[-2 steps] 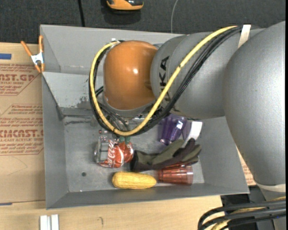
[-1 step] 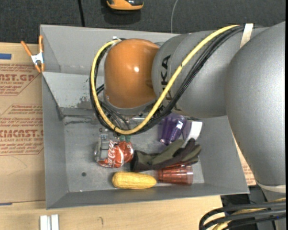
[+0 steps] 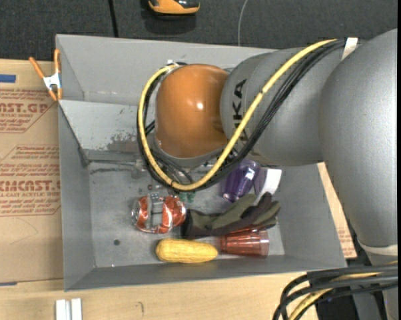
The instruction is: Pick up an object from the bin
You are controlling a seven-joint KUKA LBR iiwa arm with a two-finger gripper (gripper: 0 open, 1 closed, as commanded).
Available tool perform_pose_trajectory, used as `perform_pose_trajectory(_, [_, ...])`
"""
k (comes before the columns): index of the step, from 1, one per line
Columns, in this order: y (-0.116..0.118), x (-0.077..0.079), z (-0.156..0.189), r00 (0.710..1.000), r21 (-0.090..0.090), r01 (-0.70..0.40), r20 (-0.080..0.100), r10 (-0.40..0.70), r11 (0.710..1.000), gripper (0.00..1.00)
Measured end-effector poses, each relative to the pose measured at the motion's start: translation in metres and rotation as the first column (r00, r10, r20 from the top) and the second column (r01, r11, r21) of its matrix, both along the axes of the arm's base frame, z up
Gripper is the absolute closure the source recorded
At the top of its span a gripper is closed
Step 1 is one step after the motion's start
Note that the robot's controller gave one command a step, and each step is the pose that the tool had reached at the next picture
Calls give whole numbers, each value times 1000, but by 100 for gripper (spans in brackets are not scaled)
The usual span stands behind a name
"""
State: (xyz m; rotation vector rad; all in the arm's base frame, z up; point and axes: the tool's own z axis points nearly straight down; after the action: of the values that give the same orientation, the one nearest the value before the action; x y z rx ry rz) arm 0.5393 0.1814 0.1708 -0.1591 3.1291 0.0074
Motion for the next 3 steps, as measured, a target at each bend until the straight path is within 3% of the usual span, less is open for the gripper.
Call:
perform_pose_trajectory(1, [-24, 11, -53, 995, -6, -101, -3, 100, 995, 0])
perform_pose_trajectory(2, [-70, 26, -95, 945, 1, -326, -1, 326, 945, 100])
perform_pose_trajectory(3, [-70, 26, -96, 945, 0, -327, -2, 327, 945, 100])
